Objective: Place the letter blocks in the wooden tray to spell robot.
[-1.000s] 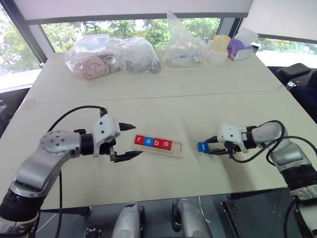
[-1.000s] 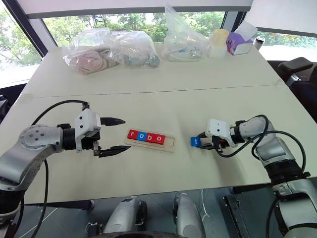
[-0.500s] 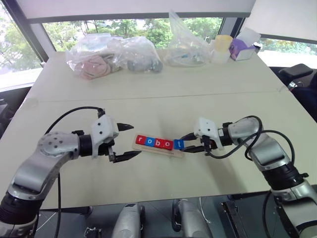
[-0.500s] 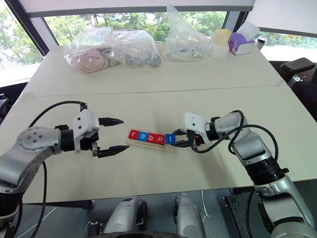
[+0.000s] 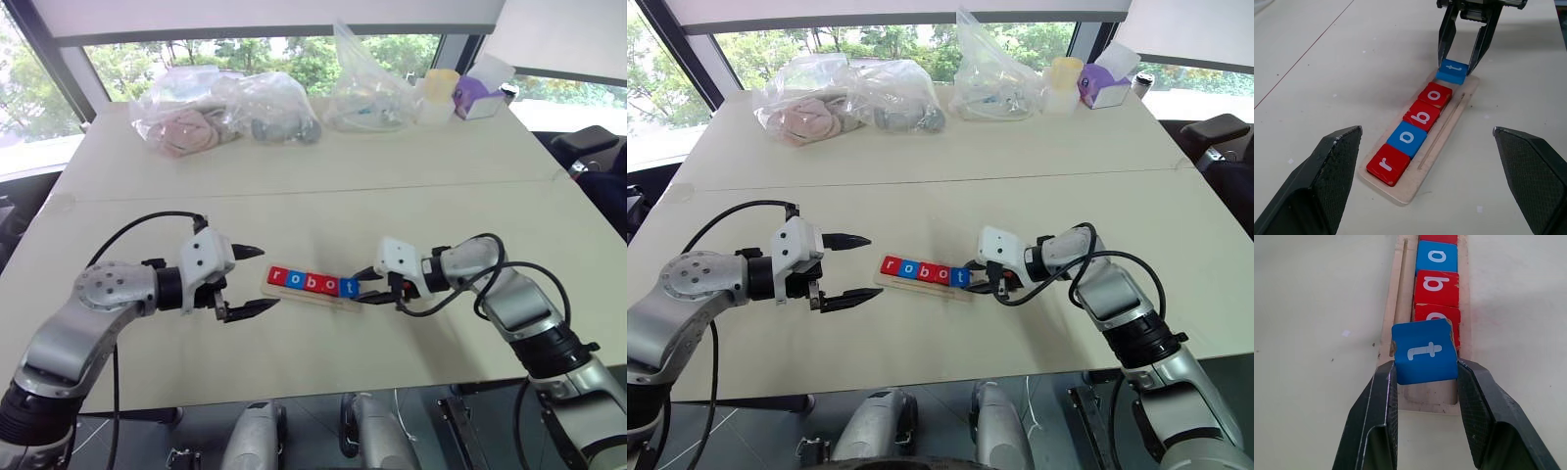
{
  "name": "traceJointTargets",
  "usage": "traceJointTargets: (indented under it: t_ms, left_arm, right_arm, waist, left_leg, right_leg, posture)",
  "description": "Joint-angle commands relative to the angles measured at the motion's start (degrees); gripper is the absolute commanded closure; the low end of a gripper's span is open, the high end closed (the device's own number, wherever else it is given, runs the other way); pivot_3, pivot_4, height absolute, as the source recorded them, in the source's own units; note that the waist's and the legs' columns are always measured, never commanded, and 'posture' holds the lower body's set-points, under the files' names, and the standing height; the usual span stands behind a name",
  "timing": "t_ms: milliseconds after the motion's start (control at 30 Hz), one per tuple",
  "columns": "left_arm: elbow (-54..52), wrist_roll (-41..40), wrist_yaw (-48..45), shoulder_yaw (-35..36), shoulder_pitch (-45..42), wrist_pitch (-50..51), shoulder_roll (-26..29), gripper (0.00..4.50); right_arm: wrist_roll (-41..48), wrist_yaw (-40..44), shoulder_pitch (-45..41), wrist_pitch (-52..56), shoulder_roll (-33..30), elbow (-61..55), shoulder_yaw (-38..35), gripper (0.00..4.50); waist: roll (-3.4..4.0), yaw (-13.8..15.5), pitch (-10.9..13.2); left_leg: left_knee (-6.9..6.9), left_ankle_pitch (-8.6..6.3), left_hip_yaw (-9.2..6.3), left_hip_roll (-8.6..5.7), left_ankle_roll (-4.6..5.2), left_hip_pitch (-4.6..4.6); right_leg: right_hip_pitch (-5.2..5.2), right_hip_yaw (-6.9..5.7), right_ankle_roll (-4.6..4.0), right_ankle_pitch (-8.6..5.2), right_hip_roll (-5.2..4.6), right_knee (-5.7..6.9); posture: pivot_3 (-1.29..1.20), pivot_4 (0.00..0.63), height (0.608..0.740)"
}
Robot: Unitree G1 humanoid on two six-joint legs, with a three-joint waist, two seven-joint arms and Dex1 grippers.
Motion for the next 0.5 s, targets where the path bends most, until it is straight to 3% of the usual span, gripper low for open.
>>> traceJointTargets:
  t_ms: [33,500]
  left_arm:
    - [-1.91,-0.58,0.17,1.51,-0.17,-0.29,0.61,0.0]
    - [-1.88,-0.35,0.41,0.88,-0.52,-0.42,0.18,0.0]
  right_arm:
    - [-0.57,-0.31,-0.34,-1.26,0.0,-0.05,-0.22,3.38]
    - [0.09,-1.04,0.2,5.06,-0.34,-2.09,-0.94,3.38]
  waist:
    - [0.0,0.0,0.0]
    - [0.0,0.0,0.0]
  left_leg:
    - [0.0,0.0,0.0,0.0,0.0,0.0]
    - [0.0,0.0,0.0,0.0,0.0,0.0]
  right_leg:
    - [0.0,0.0,0.0,0.0,0.0,0.0]
    - [0.0,0.0,0.0,0.0,0.0,0.0]
  posture:
    - [0.0,0.15,0.74]
    - [0.0,0.15,0.74]
